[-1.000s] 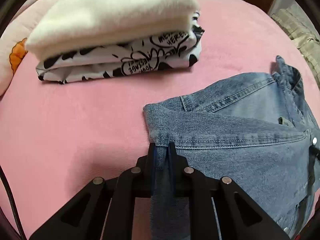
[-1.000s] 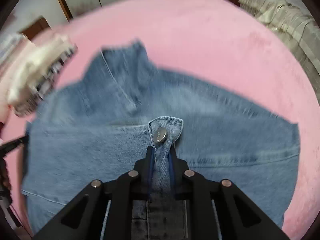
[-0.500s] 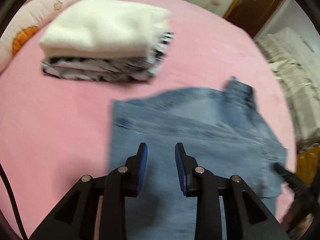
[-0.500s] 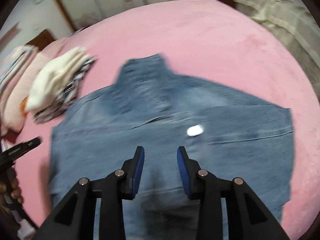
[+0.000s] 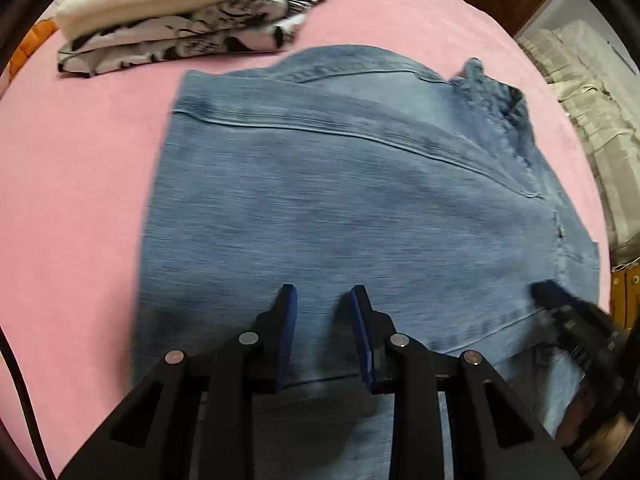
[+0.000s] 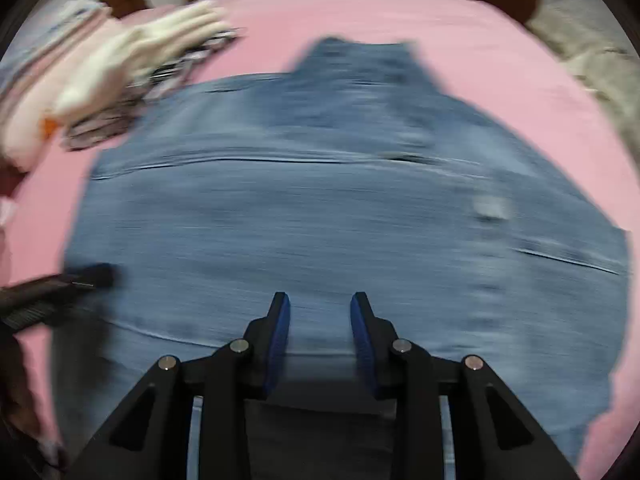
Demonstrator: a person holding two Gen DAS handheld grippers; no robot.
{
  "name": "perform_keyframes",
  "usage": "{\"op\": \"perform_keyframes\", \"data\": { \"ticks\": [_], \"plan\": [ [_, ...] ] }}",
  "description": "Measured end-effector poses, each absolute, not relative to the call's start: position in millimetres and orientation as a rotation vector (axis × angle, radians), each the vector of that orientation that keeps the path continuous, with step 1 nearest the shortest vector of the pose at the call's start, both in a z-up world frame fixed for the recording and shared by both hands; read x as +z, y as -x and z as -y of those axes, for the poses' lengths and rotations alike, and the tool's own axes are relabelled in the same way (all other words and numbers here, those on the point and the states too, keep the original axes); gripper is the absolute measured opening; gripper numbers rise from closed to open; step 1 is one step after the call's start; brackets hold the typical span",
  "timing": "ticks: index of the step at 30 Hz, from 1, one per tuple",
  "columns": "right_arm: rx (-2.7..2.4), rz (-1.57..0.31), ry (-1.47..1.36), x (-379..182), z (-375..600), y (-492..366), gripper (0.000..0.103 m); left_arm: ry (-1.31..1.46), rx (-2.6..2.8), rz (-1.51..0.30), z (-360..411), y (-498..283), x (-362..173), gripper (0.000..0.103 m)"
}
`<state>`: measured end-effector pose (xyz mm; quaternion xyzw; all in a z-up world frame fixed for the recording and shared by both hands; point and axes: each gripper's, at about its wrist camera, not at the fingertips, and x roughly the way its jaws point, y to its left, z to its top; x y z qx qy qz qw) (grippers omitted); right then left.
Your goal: Fold large clothes
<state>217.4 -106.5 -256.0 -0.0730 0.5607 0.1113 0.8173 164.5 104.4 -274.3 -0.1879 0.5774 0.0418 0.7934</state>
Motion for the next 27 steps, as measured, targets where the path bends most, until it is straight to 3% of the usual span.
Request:
{"op": "perform_keyframes", "data": {
  "ticks": [2, 3, 5, 15, 19, 21, 27],
  "plan": [
    [0.227, -1.217, 0.094, -260.8, 137.2, -222.1, 0.027, 0.414, 0.088, -1.250, -116.3, -160.3, -278.5, 0.027],
    [0.245, -1.223, 0.056, -261.2, 150.3, -223.4, 0.014, 0.420, 0.082, -1.254, -119.9, -158.4, -279.2, 0.027],
    [0.260, -1.238, 0.053, -260.2, 158.5, -225.6, 0.005, 0.409, 0.086, -1.258, -123.7, -155.6, -279.4, 0.027],
    [0.212, -1.326, 0.028, -247.4, 147.6, -228.7, 0.013, 0.412, 0.201, -1.332, -115.2, -162.2, -272.1, 0.030],
    [0.226, -1.328, 0.005, -226.8, 151.5, -225.4, 0.013, 0.419, 0.198, -1.301, -107.4, -158.8, -244.3, 0.035],
    [0.235, -1.326, -0.007, -212.9, 156.0, -222.6, 0.014, 0.425, 0.205, -1.277, -104.6, -155.1, -227.3, 0.046],
    [0.263, -1.320, -0.014, -179.7, 163.6, -211.1, 0.017, 0.423, 0.204, -1.228, -94.0, -141.7, -181.3, 0.047]
  ]
}}
